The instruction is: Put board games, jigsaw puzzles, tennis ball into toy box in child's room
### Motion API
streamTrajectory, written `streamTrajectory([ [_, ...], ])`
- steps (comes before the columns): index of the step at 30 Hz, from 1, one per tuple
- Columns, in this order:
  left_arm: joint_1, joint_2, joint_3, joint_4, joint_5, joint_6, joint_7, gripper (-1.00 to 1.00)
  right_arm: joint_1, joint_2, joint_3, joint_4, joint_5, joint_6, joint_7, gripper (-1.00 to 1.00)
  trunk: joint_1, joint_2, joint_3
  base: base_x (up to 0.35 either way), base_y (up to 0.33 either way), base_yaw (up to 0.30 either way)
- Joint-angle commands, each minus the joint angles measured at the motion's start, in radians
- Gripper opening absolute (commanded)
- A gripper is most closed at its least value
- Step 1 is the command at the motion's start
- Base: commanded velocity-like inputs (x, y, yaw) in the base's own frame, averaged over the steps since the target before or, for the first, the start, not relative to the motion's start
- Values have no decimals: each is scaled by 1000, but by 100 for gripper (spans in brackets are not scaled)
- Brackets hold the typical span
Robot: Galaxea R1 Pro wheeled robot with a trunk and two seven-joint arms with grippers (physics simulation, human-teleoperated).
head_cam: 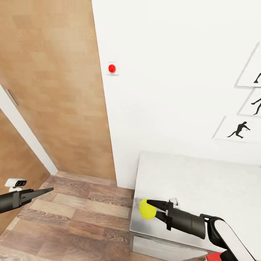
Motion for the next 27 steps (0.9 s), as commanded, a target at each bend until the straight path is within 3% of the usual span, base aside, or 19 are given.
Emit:
streamTrajectory([
  [1, -1, 0, 0, -1, -1, 11, -4, 100, -1, 0, 1, 0, 5, 1, 3, -100, 1, -2, 0, 0, -286, 0],
  [4, -1, 0, 1, -1, -1, 10, -4, 100, -1, 1, 0, 0, 46, 1, 3, -100, 1, -2, 5, 0, -289, 0],
  [6, -1, 0, 1, -1, -2, 10, -4, 100, -1, 3, -3, 0, 110, 1, 4, -100, 1, -2, 7, 0, -291, 0],
  [9, -1, 0, 1, -2, -2, 10, -4, 100, -1, 8, -7, 0, 164, 1, 4, -100, 1, -2, 9, 0, -292, 0],
  [14, -1, 0, 2, -2, -2, 10, -4, 100, 0, 40, 5, 1, 224, -129, 10, -100, 1, -2, 10, 0, -293, 0],
  [18, -1, 1, 3, -2, -2, 10, -4, 100, 0, 43, 7, 2, 257, -151, 31, -100, 1, -2, 10, 0, -293, 0],
  [27, 0, 1, 21, -2, -2, 10, -4, 100, 0, 42, 8, 2, 271, -159, 113, -100, 1, -2, 13, 0, -287, -52],
])
